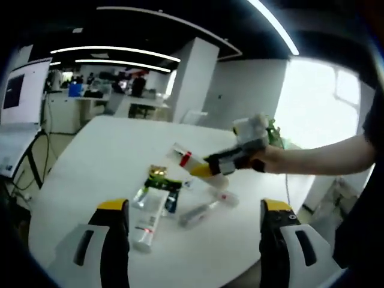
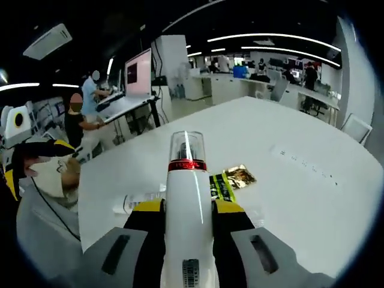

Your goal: Arrange the skincare products in the storage area until every visible bottle or jar stands upright without overlapping.

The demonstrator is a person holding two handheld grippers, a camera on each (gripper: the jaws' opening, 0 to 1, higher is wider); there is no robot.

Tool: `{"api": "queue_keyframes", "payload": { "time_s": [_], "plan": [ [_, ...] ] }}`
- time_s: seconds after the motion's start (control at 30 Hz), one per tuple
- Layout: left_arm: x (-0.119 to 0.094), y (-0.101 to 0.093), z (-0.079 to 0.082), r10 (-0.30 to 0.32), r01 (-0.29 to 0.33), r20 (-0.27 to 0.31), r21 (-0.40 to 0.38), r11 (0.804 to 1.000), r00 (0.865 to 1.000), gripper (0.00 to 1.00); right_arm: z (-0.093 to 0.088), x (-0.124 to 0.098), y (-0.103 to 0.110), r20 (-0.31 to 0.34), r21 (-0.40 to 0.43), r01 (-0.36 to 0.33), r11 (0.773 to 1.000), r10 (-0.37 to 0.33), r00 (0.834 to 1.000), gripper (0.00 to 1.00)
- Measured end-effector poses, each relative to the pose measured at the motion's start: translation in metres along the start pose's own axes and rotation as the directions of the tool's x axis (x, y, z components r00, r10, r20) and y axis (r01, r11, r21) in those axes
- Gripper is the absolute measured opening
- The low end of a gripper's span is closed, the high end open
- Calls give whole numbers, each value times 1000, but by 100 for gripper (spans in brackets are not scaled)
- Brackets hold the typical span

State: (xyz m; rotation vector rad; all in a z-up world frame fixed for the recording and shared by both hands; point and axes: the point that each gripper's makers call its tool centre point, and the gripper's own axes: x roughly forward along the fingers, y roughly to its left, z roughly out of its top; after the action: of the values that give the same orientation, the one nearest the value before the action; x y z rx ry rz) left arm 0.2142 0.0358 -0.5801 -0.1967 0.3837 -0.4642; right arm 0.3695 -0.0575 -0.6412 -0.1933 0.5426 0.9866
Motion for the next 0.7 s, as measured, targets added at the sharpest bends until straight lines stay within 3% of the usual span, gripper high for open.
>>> {"api": "queue_keyframes", "payload": {
  "time_s": [0.13, 0.23, 0.37, 0.63, 0.7],
  "plan": [
    [-1, -4, 6, -19, 20, 14, -24, 1000, 1000, 82, 8, -8, 15, 58, 27, -31, 999, 30, 998, 28],
    [-3, -9, 18, -47, 50, 44, -68, 996, 998, 82, 18, -19, 35, 124, 44, -76, 996, 70, 990, 28],
    [-5, -13, 34, -64, 72, 83, -98, 993, 994, 81, 20, -26, 45, 170, 61, -103, 993, 92, 981, 28],
    [-3, -23, 50, -71, 89, 103, -178, 980, 992, 80, 29, -46, 75, 269, 75, -116, 990, 92, 959, 28],
    [-1, -25, 52, -67, 86, 102, -188, 979, 992, 80, 36, -53, 86, 313, 91, -124, 988, 90, 945, 28]
  ]
}}
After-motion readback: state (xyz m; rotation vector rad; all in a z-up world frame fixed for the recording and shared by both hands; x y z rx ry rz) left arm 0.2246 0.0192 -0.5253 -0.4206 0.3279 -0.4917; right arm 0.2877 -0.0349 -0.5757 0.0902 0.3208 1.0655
